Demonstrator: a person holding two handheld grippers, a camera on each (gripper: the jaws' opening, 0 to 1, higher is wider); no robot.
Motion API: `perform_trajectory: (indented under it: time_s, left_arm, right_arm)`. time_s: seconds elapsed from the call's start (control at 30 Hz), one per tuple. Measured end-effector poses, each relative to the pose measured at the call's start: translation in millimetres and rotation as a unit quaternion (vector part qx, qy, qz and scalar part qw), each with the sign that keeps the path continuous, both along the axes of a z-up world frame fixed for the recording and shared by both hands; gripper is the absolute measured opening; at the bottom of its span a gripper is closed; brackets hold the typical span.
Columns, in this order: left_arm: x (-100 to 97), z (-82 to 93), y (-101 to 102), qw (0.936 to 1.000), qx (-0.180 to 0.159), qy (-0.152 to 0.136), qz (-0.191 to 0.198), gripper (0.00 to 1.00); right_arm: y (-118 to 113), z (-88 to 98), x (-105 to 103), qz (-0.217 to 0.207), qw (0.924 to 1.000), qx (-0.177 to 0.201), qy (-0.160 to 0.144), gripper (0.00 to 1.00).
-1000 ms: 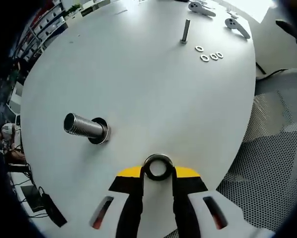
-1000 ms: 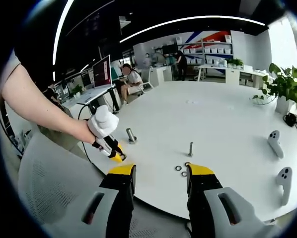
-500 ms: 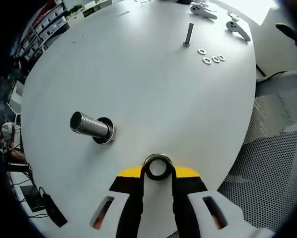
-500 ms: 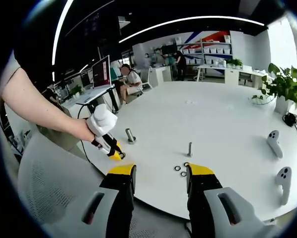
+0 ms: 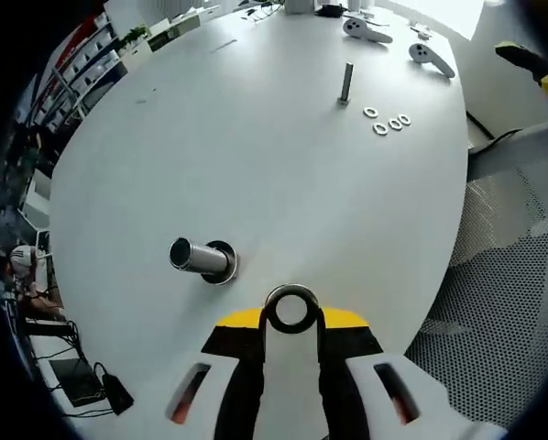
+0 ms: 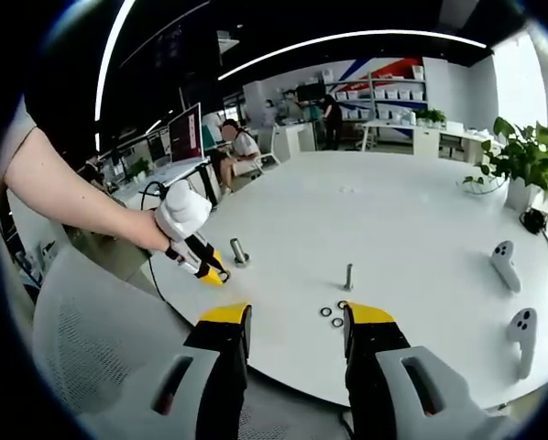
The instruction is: Place the washer onto the threaded stud by aligning its center hole with the stud, sliding it down to the base, and recovering from edge contact or off-axis alignment until the washer reaches the visible bottom stop.
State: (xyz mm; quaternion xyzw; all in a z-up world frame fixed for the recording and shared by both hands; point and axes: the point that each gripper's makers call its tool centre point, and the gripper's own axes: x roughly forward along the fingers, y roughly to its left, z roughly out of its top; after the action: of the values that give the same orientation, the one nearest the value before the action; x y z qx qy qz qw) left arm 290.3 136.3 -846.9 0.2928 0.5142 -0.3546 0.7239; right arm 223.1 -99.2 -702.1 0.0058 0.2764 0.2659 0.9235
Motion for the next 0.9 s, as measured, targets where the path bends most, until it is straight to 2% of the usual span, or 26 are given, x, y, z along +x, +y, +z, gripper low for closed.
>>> perform_trajectory:
  time_s: [0.23,0.43,0.53,0.7,0.9]
  left_arm:
    - [13.7,16.6,1,0.9995,0.002,-0.025,-0.019,0.19]
    - [20.0,33.8,-4,0.9977,0.0,-0.044,-0.052,0.19]
    - [26.6,41.2,0,0.9962,0.01,-0.056,-0.066,0.19]
    - [43.7,56.3,2,0.9951,0.009,-0.076,-0.063,0.19]
    - [55.9,58.5,1,0.9952,0.01,-0.078,-0.058,0.19]
  right_arm:
    - [0,0.4,0,-0.001,1.0,0.001,-0.001,0.43]
    - [0,0.2,0,-0.001,1.0,0.001,-0.001,0.43]
    - [0,0.6,1,-0.001,1.0,0.001,-0.001,0.43]
    - [0,0.3,1,-0.001,1.0,0.002,-0.001,0.43]
    - [0,0.8,1,-0.002,1.0,0.003,-0.001,0.43]
